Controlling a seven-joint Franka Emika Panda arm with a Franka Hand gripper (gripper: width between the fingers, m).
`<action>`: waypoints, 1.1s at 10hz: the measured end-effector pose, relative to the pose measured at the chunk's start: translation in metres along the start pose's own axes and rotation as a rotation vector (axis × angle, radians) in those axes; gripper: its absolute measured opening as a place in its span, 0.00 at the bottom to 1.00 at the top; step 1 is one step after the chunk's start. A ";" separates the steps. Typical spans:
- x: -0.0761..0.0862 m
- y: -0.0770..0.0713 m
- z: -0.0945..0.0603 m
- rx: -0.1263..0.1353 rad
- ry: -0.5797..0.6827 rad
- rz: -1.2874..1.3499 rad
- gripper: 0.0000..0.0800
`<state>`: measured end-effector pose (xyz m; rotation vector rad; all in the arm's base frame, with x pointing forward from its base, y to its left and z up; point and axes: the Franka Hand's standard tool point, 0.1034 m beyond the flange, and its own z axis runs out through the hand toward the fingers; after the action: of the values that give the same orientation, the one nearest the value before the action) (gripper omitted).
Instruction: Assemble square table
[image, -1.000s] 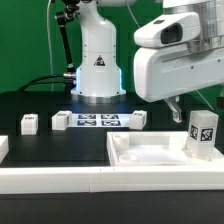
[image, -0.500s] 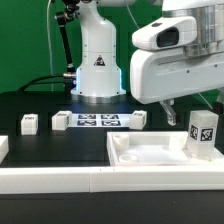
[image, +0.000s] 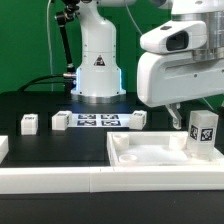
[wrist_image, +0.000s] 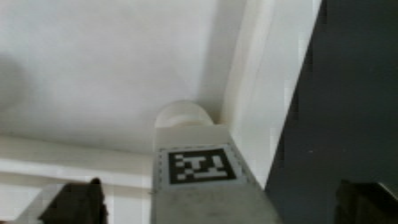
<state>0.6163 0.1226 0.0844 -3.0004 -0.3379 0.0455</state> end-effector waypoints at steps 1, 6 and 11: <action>0.003 0.002 -0.002 0.000 0.005 -0.005 0.81; 0.011 0.010 -0.010 0.004 0.004 -0.019 0.50; 0.011 0.010 -0.010 0.004 0.004 0.004 0.36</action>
Offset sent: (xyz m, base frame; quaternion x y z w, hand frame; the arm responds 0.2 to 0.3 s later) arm 0.0213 -0.0050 0.0132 0.0135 -0.0259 0.0036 0.9996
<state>0.6294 0.1144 0.0929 -2.9966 -0.3315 0.0398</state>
